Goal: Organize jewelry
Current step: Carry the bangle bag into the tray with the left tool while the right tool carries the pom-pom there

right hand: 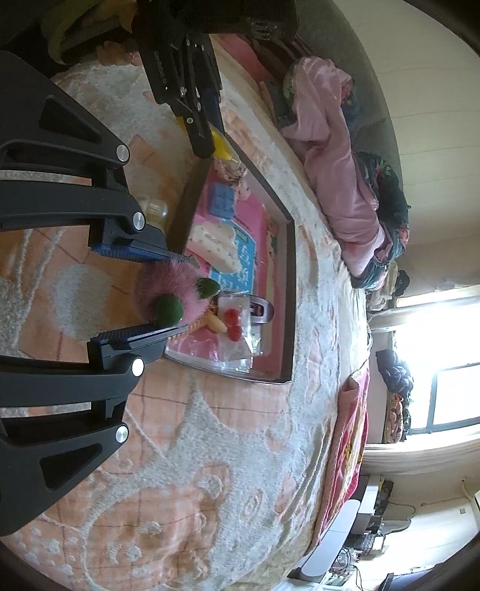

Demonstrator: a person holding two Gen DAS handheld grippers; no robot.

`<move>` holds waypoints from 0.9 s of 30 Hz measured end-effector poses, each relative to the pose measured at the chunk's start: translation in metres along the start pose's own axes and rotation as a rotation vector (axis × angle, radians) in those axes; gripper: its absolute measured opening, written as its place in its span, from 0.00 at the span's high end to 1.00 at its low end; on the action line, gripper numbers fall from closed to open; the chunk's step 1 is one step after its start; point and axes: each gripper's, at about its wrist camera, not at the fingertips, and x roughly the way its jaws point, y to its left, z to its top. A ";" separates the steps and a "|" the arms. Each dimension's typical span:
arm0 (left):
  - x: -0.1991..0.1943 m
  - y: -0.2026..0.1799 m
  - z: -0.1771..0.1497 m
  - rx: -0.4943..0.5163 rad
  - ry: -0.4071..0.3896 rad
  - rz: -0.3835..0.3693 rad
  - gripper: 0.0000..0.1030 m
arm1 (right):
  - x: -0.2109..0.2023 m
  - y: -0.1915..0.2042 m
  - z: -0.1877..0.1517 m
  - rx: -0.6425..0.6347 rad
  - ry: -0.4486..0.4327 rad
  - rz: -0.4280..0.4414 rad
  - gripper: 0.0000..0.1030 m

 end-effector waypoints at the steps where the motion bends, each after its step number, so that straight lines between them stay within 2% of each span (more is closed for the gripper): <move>1: 0.001 0.000 0.002 0.000 -0.001 -0.001 0.67 | 0.001 -0.001 0.002 0.002 -0.002 0.000 0.72; 27: 0.030 0.002 0.044 -0.026 -0.035 -0.003 0.67 | 0.021 -0.023 0.036 0.024 -0.038 -0.036 0.72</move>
